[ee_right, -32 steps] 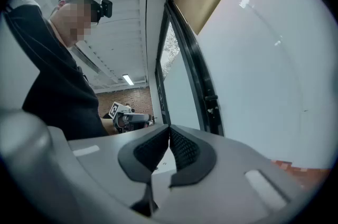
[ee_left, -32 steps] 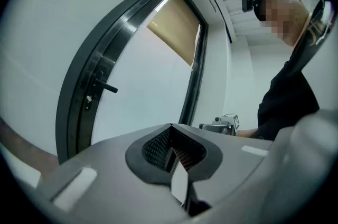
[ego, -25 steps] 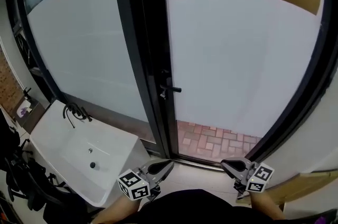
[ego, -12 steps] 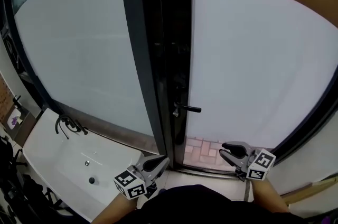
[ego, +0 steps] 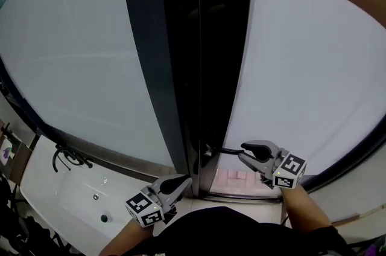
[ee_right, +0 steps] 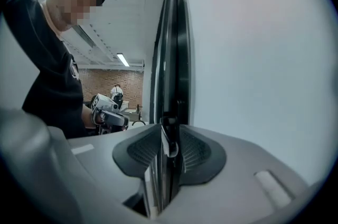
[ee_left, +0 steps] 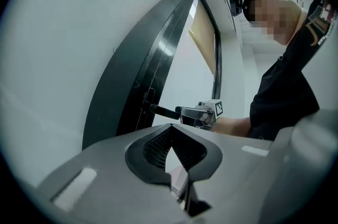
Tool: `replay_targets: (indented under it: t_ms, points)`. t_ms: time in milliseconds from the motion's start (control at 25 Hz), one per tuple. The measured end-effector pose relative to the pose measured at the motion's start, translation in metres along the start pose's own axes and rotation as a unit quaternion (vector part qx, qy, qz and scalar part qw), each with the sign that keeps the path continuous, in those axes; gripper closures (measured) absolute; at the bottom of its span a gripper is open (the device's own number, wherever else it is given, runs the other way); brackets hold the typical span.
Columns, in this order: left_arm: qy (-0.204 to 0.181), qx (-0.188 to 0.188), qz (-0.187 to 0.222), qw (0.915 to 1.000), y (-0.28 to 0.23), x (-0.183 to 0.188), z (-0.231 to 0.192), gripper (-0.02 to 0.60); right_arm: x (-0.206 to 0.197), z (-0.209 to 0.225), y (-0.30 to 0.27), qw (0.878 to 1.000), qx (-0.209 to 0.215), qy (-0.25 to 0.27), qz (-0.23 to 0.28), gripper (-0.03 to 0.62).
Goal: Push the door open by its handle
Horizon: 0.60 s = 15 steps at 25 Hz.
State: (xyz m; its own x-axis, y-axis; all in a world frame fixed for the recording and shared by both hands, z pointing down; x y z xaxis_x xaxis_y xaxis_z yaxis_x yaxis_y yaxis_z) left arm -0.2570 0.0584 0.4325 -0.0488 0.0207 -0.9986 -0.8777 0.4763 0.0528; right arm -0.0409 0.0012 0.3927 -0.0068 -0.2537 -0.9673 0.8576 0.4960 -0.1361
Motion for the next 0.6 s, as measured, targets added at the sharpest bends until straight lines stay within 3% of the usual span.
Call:
replay_targets:
  t_ms: [160, 280, 480, 600]
  points:
    - [0.01, 0.05, -0.012, 0.9986, -0.008, -0.001, 0.0, 0.581, -0.001, -0.004, -0.021, 0.998, 0.068, -0.006, -0.016, 0.496]
    - [0.012, 0.077, -0.014, 0.9969, -0.01, -0.008, 0.0, 0.581, -0.006, -0.017, -0.039, 0.993, 0.108, 0.026, -0.042, 0.496]
    - [0.011, 0.105, -0.014, 0.9943, -0.011, -0.013, -0.01, 0.581, -0.015, -0.023, -0.069, 0.989, 0.133, 0.037, -0.054, 0.498]
    - [0.01, 0.116, -0.02, 0.993, -0.009, -0.009, -0.015, 0.581, -0.015, -0.02, -0.076, 0.988, 0.137, 0.029, -0.061, 0.537]
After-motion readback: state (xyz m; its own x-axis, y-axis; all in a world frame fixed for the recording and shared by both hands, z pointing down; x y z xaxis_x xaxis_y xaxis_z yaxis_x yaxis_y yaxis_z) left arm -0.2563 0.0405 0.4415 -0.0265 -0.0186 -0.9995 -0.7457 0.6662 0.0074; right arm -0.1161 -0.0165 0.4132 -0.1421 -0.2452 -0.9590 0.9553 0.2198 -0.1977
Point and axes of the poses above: the fingertips, and each gripper's own axes: y backward along the fingers, z to its right, x out of its top, the point moved 4 cm from there along y, backward along the fingers, and after that the axes turned 15 degrees about -y, right-handed, at the moved point
